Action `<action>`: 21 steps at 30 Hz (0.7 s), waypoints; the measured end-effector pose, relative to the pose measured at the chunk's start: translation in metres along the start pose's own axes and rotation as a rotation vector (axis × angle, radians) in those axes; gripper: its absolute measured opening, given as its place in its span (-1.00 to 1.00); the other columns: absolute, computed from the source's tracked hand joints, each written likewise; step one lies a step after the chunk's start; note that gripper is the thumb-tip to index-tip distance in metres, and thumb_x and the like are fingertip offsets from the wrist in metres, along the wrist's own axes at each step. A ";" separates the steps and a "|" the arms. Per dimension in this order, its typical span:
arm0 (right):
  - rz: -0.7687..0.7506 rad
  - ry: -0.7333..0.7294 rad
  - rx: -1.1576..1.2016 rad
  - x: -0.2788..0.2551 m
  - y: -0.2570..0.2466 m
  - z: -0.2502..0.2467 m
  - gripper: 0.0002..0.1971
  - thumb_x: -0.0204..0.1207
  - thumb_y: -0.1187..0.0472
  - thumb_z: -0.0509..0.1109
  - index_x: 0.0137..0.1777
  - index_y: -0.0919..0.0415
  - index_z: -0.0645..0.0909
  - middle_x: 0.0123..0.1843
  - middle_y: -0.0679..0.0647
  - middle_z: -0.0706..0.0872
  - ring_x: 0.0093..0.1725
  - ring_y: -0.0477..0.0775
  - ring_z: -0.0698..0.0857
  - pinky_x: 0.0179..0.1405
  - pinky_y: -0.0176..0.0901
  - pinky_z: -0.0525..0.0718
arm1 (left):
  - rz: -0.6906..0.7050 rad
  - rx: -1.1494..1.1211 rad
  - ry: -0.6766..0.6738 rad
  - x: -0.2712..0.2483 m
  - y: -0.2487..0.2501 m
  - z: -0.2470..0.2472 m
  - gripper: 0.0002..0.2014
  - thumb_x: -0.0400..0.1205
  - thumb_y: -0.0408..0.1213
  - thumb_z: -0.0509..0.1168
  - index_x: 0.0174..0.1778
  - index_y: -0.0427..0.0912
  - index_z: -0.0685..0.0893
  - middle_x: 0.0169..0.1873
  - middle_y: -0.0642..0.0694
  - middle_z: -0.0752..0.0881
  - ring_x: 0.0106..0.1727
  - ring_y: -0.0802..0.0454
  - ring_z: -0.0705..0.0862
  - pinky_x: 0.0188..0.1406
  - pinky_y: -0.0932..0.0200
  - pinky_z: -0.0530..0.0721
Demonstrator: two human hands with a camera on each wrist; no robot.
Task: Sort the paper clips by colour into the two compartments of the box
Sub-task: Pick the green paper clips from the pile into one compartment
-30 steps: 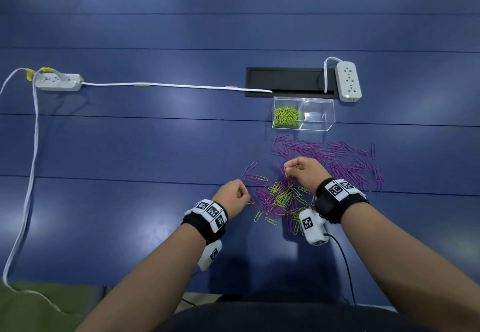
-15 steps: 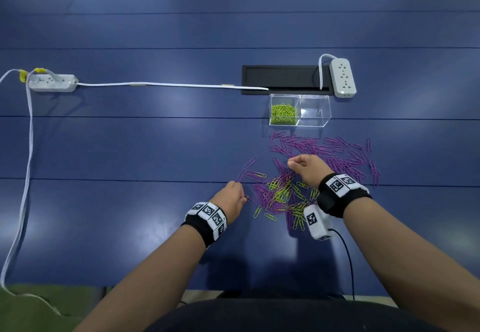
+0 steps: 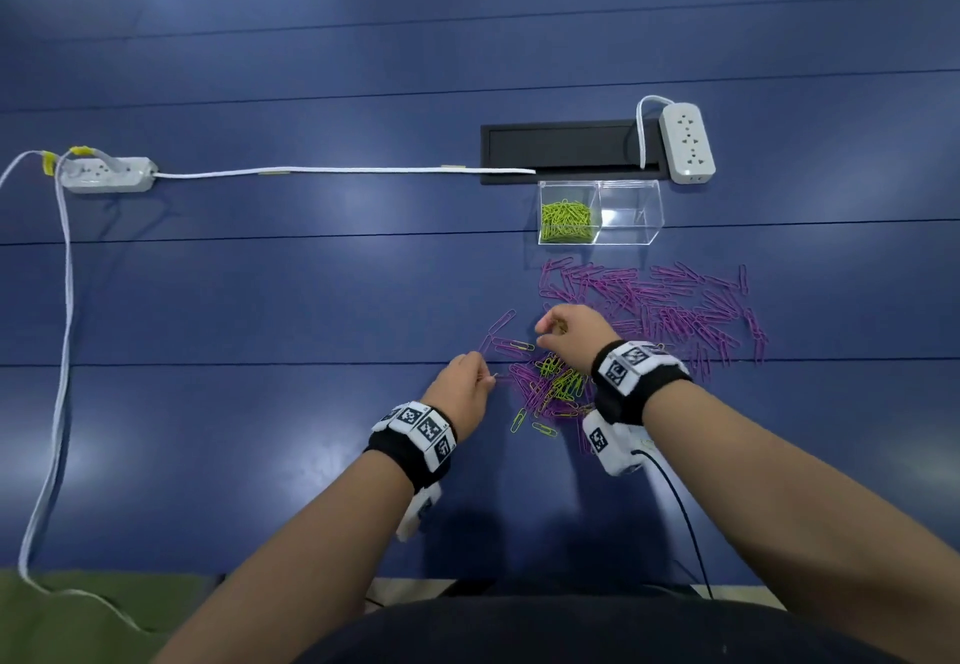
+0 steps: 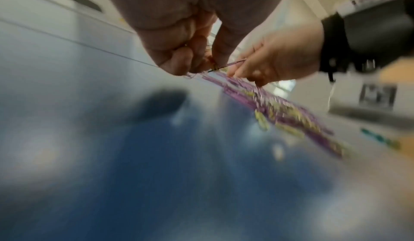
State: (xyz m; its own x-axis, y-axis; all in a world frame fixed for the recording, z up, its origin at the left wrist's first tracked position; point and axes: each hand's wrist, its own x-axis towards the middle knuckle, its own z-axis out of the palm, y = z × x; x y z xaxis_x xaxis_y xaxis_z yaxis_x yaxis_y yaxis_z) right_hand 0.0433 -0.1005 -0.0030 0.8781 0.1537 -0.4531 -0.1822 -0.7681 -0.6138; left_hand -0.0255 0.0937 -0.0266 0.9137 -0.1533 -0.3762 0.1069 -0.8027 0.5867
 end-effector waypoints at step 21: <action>0.077 0.019 0.194 -0.012 0.016 -0.013 -0.77 0.58 0.29 0.21 0.14 0.07 0.59 -0.13 0.00 0.65 -0.35 -0.05 0.56 -0.49 -0.31 0.46 | -0.164 -0.548 -0.014 0.018 0.021 0.004 -0.73 0.69 -0.46 0.10 0.10 -0.12 0.66 -0.40 0.01 0.61 -0.53 0.22 0.44 -0.51 0.34 0.40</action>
State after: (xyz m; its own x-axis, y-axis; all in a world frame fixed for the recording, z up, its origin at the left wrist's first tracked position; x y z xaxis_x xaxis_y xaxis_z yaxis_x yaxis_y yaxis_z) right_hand 0.0356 -0.1224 0.0008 0.8661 0.0862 -0.4924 -0.3292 -0.6428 -0.6917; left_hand -0.0081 0.0714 -0.0242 0.8629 -0.0627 -0.5014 0.4383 -0.4008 0.8045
